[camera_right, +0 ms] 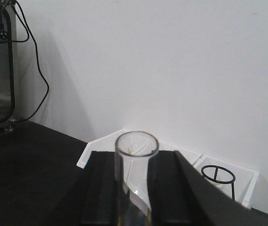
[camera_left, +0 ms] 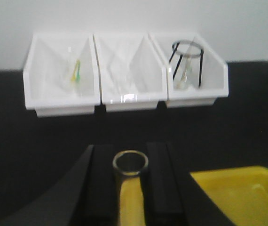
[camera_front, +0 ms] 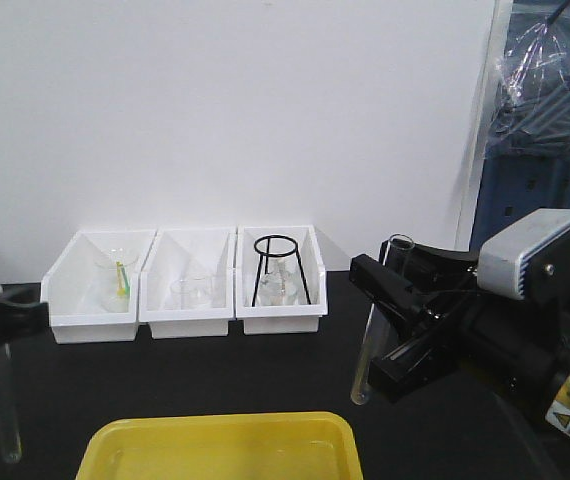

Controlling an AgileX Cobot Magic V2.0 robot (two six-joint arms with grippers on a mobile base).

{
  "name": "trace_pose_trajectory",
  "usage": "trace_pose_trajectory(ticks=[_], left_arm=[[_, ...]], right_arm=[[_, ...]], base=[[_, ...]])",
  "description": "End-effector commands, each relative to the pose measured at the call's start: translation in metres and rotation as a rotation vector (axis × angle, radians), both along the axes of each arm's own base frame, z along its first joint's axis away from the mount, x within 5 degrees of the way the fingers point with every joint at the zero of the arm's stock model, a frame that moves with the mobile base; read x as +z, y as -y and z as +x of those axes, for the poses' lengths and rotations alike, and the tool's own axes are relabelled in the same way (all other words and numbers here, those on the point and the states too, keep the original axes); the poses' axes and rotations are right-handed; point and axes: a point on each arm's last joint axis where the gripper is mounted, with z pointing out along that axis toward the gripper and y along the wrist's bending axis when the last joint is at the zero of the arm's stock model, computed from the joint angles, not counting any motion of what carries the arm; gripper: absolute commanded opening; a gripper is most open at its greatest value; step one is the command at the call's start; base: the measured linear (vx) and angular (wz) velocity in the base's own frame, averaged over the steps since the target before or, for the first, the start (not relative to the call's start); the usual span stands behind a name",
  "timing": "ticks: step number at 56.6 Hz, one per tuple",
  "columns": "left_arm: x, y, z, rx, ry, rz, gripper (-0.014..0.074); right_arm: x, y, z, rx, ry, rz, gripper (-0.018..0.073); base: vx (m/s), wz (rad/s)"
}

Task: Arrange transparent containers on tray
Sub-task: 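Lower the left gripper's test tube over the yellow tray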

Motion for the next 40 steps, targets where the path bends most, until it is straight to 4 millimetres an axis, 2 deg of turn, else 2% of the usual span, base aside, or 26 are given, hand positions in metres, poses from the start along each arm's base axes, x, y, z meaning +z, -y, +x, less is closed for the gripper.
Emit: trace_pose_trajectory(ticks=[1,11,23,34,40], left_arm=[[-0.009,0.010,0.019,-0.020,-0.071,-0.058,-0.0003],[-0.051,0.033,0.056,-0.119,-0.344,-0.132,-0.0003],[-0.094,0.055,0.098,-0.210,-0.543,-0.184,-0.0003],[-0.133,0.060,0.117,-0.190,-0.654,-0.184,-0.0003],[-0.147,0.060,0.121,-0.161,-0.678,-0.197,0.0010]], right_arm=[[0.021,0.001,-0.006,0.020,0.082,0.064,-0.0011],[0.019,0.002,-0.005,0.008,0.065,0.052,-0.0011],[0.015,0.003,-0.003,-0.016,0.031,0.028,-0.0011],[0.012,0.004,-0.001,-0.037,0.003,0.008,-0.0011],[0.012,0.004,-0.001,-0.038,0.002,0.006,-0.0011]], base=[[0.00,0.00],[0.00,0.00],[0.00,0.00],[0.00,0.00],[0.00,0.00]])
